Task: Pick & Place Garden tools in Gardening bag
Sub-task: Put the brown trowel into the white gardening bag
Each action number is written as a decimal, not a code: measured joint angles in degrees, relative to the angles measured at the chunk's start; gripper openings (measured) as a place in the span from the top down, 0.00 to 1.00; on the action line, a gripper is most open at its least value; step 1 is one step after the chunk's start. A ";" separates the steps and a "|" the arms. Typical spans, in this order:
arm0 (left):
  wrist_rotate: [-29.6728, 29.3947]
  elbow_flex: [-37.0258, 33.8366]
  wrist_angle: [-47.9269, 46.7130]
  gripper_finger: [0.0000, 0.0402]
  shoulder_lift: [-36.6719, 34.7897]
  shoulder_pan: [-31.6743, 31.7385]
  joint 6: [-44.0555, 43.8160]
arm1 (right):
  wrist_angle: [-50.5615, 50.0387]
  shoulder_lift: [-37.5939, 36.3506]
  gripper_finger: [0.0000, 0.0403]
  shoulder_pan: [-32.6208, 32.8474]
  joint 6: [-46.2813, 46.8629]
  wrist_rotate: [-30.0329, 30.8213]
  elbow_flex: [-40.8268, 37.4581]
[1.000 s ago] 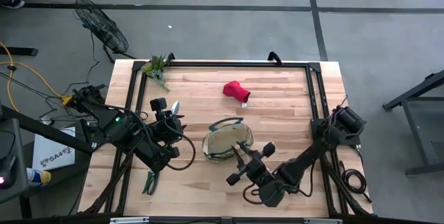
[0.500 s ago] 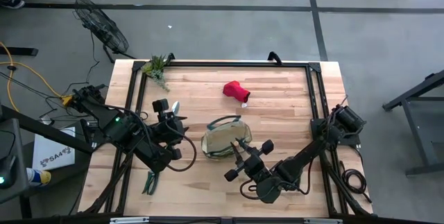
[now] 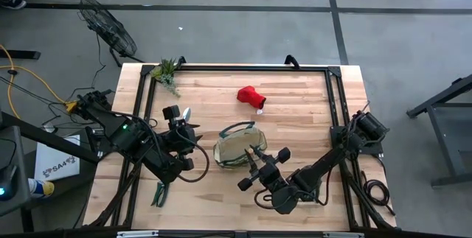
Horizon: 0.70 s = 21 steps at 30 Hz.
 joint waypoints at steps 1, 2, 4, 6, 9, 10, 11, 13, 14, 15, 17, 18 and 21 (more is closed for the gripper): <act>0.01 0.00 0.23 0.66 0.00 0.00 -0.01 | 0.51 -0.02 0.85 -0.18 -0.06 0.01 0.00; 0.01 0.00 0.31 0.66 0.00 0.00 -0.01 | 1.22 -0.02 0.85 -0.25 -0.20 0.00 0.00; 0.02 0.00 0.26 0.66 0.00 0.00 -0.01 | 2.80 -0.02 0.85 -0.24 -1.25 0.03 0.00; 0.03 -0.02 0.25 0.66 0.00 0.00 -0.01 | 4.23 -0.02 0.85 -0.06 -2.95 0.03 0.00; 0.03 0.00 0.25 0.66 0.00 0.00 -0.03 | 7.58 -0.02 0.85 0.62 -6.56 0.05 0.00; 0.05 0.00 0.25 0.66 0.00 0.00 -0.03 | 9.17 -0.02 0.85 0.99 -8.31 0.07 0.00; 0.05 -0.02 0.25 0.66 0.00 0.00 -0.05 | 10.65 -0.02 0.85 1.29 -10.11 0.03 0.00; 0.05 0.00 0.25 0.66 0.00 0.00 -0.03 | 13.33 -0.02 0.85 1.81 -13.01 0.06 0.00; 0.05 0.00 0.24 0.66 0.00 0.00 -0.03 | 14.44 -0.02 0.85 2.10 -13.88 0.04 0.00; 0.05 -0.02 0.23 0.66 0.00 0.00 -0.03 | 15.55 -0.02 0.85 2.35 -14.70 0.04 -0.01; 0.07 -0.02 0.23 0.66 0.00 0.00 -0.05 | 17.31 -0.02 0.85 2.83 -16.30 0.05 0.00; 0.07 -0.02 0.23 0.66 0.00 0.00 -0.03 | 17.75 -0.02 0.85 2.96 -16.99 0.05 0.00; 0.07 -0.02 0.23 0.66 0.00 0.00 -0.05 | 17.79 -0.02 0.85 2.99 -17.79 0.04 0.00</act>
